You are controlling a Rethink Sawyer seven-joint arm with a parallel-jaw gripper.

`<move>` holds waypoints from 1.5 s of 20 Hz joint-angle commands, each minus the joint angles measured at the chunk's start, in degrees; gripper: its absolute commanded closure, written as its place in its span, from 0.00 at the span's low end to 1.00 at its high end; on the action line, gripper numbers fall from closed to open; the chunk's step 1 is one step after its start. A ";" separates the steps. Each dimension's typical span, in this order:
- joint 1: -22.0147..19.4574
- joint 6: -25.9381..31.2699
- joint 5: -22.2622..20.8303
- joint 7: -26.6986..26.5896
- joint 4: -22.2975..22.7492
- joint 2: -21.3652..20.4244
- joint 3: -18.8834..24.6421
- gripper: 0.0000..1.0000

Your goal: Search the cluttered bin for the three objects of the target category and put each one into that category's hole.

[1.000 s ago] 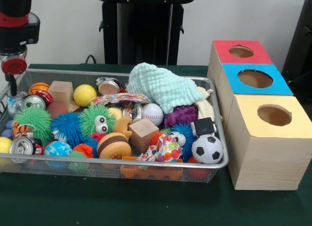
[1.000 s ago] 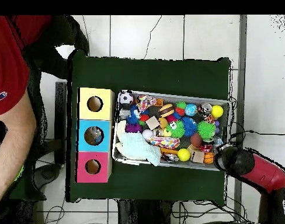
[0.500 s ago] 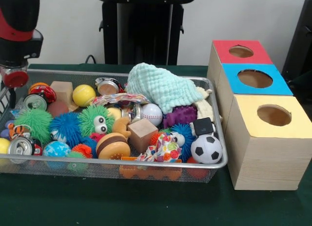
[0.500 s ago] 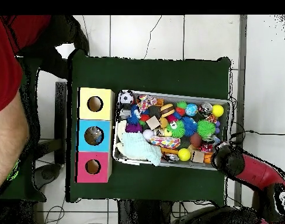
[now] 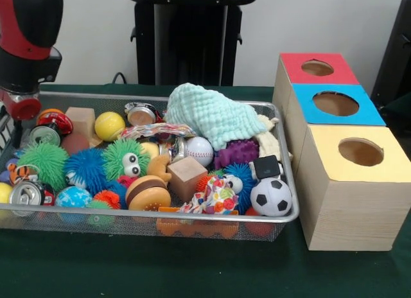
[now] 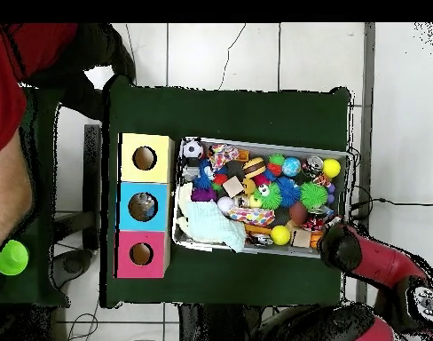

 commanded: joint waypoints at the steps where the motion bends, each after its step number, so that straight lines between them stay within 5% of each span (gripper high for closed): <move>1: -5.66 -17.22 0.18 5.21 -13.38 26.05 4.93 0.00; 7: -7.64 -7.98 -3.07 2.60 -9.26 19.78 8.25 0.00; 18: -11.31 8.94 -4.25 -4.98 1.27 1.30 11.04 0.00; 24: -13.67 17.85 -3.96 -10.08 3.32 -8.19 12.82 0.00; 30: -15.01 26.40 -4.02 -12.95 1.91 -12.94 14.40 0.00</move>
